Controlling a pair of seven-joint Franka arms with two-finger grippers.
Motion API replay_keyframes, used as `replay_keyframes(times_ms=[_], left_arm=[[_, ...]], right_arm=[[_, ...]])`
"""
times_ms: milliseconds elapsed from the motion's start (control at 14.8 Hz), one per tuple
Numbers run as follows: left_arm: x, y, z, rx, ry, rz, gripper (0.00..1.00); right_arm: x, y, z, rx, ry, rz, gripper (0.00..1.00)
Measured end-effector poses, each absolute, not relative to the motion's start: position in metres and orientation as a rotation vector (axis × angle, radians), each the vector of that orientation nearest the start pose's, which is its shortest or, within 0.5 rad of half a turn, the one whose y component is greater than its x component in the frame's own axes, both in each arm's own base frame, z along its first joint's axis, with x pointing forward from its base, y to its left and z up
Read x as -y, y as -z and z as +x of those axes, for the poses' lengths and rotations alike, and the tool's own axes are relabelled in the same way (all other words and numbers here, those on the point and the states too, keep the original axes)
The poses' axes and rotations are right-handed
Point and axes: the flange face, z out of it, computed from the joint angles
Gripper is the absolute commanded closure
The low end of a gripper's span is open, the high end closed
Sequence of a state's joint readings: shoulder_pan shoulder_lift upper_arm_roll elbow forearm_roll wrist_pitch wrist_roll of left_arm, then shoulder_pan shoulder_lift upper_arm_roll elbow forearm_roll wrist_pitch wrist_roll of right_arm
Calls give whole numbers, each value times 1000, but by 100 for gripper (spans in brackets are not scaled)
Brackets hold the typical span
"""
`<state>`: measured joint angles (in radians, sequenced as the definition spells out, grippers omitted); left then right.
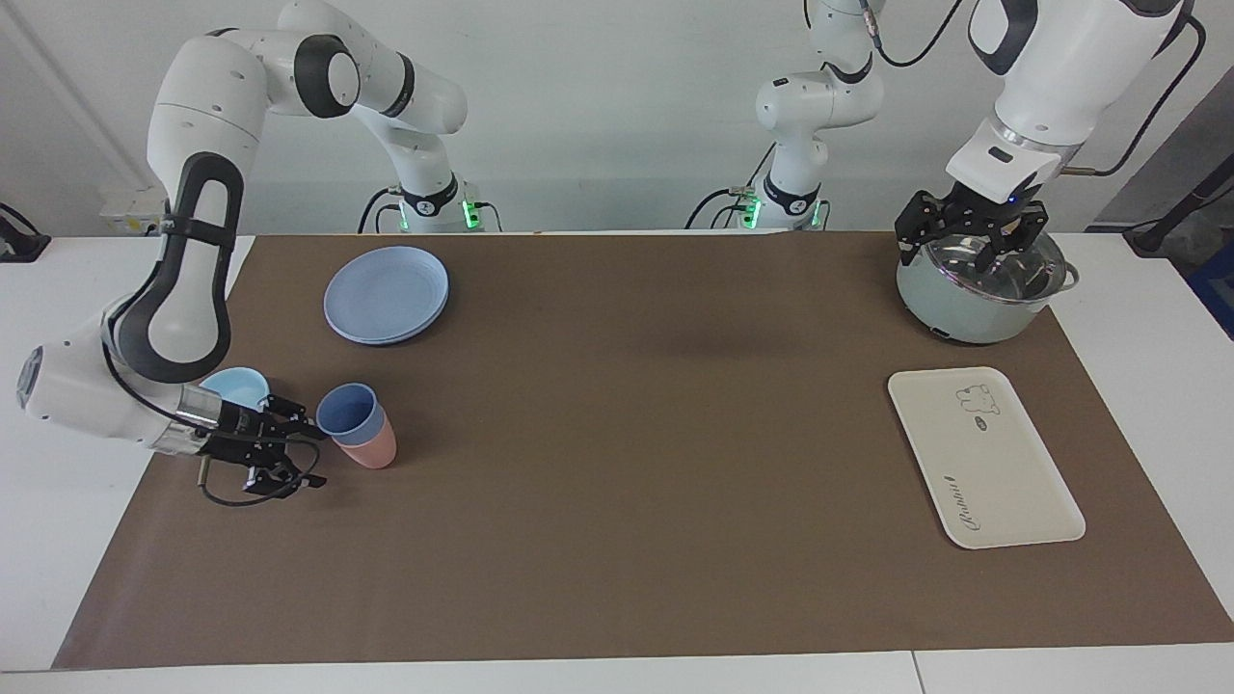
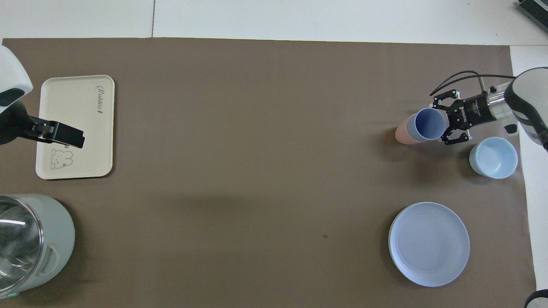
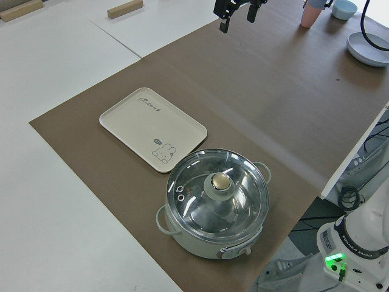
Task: Place cup on tray
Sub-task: 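Close the right gripper on the pink cup's rim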
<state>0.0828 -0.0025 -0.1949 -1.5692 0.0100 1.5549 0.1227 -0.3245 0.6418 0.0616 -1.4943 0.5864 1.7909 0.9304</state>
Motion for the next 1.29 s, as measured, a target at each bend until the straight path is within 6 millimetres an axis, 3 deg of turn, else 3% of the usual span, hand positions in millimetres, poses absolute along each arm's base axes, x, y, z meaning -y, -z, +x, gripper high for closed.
replay_keyframes(times_ms=[475,1017,1085,1153,1288], left_arm=[[61,-622,548,-366,-30,-3109,0],[61,-621,545,-361,-35,-3108,0],[61,-620,545,-361,-36,-3108,0],[61,-620,544,-361,-38,-3108,0],[61,-619,544,-361,-43,-3107,0]], right_arm=[[121,-270,643,-1713,-740,-1861,18],[109,-263,641,-1726,-716,-1762,21],[105,-261,641,-1727,-720,-1745,26],[102,-260,641,-1727,-723,-1732,38],[98,-260,640,-1725,-724,-1730,100]])
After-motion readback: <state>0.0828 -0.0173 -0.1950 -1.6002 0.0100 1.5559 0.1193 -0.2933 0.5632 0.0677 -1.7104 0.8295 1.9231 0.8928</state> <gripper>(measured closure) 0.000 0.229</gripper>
